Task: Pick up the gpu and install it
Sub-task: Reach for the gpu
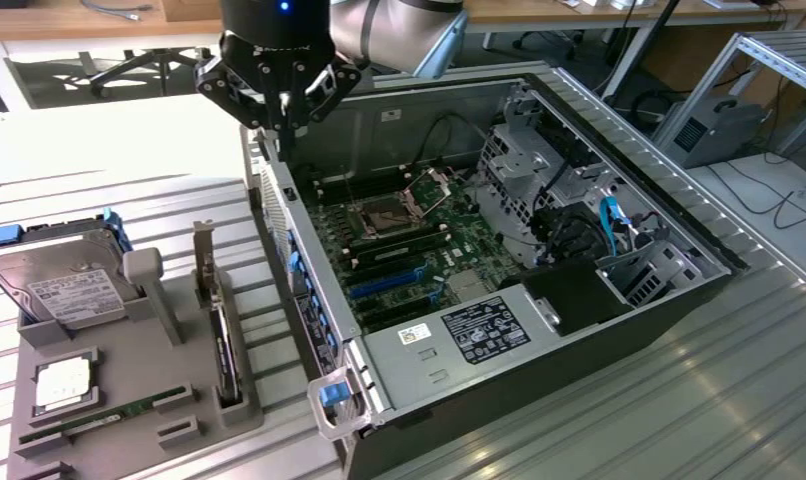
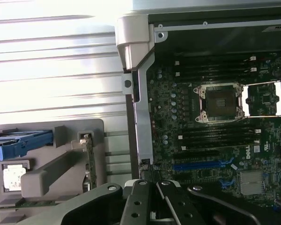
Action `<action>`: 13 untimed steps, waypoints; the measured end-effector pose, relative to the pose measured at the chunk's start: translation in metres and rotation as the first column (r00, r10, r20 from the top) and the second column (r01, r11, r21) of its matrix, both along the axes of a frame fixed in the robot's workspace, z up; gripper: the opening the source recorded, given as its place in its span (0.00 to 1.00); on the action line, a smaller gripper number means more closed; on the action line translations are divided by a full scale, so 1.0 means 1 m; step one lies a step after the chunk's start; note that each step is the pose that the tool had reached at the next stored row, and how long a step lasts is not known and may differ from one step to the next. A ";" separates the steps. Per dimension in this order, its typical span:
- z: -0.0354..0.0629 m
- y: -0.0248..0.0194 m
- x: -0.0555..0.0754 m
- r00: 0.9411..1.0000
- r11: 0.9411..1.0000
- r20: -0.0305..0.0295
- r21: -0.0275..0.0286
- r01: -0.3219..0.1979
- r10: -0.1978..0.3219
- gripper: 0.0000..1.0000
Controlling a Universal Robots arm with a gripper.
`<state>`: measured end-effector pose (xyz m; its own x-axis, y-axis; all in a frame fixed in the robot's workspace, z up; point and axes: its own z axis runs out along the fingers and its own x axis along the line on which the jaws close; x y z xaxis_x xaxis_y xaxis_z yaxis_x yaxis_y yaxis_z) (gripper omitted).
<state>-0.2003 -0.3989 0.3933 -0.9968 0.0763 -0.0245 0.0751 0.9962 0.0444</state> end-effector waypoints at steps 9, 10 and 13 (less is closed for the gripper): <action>0.0000 0.0000 -0.004 1.000 1.000 0.000 0.000 0.000 0.000 0.11; 0.0000 0.0000 -0.004 1.000 1.000 0.000 0.000 0.000 0.000 0.11; 0.0000 0.0000 -0.005 1.000 1.000 0.000 0.000 0.000 0.000 0.11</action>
